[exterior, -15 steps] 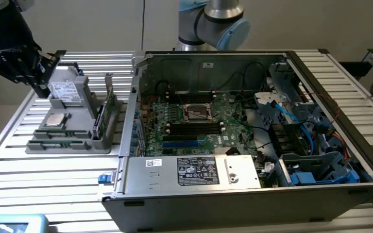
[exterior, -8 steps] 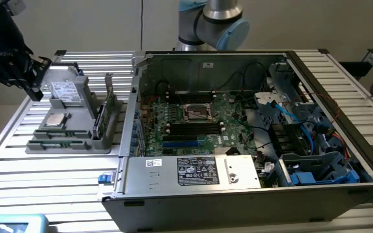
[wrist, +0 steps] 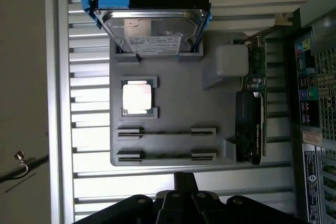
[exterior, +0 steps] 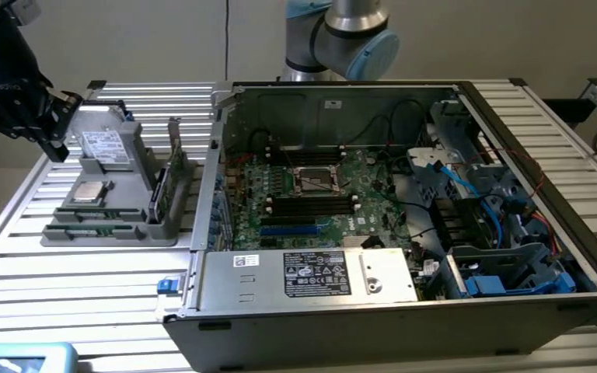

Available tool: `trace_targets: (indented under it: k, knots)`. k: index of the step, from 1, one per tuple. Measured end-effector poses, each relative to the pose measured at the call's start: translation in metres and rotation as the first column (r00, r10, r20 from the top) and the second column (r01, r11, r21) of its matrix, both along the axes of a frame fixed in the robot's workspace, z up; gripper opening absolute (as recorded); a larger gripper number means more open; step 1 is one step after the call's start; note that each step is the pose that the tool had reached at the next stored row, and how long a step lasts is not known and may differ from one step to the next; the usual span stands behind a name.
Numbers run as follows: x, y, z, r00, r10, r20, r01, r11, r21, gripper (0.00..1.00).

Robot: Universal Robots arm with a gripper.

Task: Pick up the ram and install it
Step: 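Pick up the ram and move it above insertion slot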

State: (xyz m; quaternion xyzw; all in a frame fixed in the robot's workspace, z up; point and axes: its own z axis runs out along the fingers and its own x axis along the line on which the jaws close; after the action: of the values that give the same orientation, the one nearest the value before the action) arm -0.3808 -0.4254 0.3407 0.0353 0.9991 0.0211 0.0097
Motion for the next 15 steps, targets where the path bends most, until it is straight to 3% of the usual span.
trace_targets:
  k: [2,7,11,15]
  knots:
    - [-0.0010,0.0000,-0.0001,1.0000,0.001,0.0001,-0.001,1.0000,-0.0001,0.11]
    - [-0.0009,0.0000,-0.0006,0.9963,0.086,0.0001,-0.086,0.9963,-0.0003,0.11]
    - [-0.0009,0.0000,-0.0012,0.9872,0.159,0.0002,-0.159,0.9872,-0.0003,0.11]
    - [-0.0010,0.0000,-0.0018,0.9730,0.231,0.0002,-0.231,0.9730,-0.0002,0.11]
